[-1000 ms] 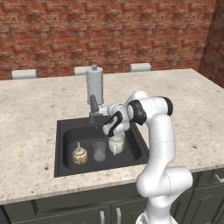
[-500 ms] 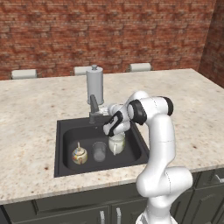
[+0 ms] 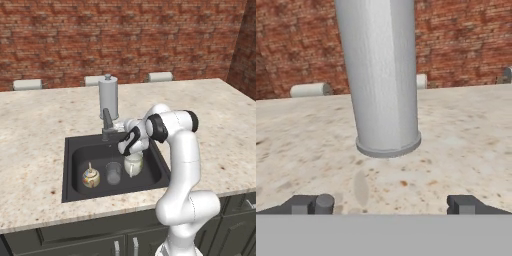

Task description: Pick the teapot and jug and place them in the sink. Then turn on the water.

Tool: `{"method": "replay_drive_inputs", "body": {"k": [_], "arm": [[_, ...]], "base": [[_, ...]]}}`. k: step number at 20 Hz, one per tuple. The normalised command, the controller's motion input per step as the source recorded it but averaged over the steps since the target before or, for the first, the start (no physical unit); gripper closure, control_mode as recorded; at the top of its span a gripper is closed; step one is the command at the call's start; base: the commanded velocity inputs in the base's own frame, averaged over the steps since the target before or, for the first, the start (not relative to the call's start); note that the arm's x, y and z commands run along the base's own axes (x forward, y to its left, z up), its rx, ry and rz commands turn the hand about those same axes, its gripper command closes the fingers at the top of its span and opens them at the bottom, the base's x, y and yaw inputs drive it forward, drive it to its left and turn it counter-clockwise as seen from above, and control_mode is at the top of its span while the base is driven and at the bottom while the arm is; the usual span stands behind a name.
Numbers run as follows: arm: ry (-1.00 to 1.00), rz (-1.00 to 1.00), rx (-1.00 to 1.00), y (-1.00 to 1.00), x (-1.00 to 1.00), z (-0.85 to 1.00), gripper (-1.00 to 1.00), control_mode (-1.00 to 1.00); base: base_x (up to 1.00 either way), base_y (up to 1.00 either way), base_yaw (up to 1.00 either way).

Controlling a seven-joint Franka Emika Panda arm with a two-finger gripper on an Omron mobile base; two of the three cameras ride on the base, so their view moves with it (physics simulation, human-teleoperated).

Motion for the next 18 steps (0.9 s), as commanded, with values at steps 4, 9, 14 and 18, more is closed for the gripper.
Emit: {"method": "replay_drive_inputs", "body": {"k": [4, 9, 14, 18], "arm": [[0.0, 0.0, 0.0, -0.69, 0.0, 0.0, -1.0, -1.0], [0.0, 0.0, 0.0, -0.71, 0.0, 0.0, -1.0, -1.0], [0.0, 0.0, 0.0, -0.7, 0.0, 0.0, -1.0, -1.0], [0.0, 0.0, 0.0, -0.7, 0.0, 0.0, -1.0, -1.0]], "base": [[0.0, 0.0, 0.0], [0.0, 0.0, 0.0], [0.0, 0.0, 0.0], [0.0, 0.0, 0.0]]}}
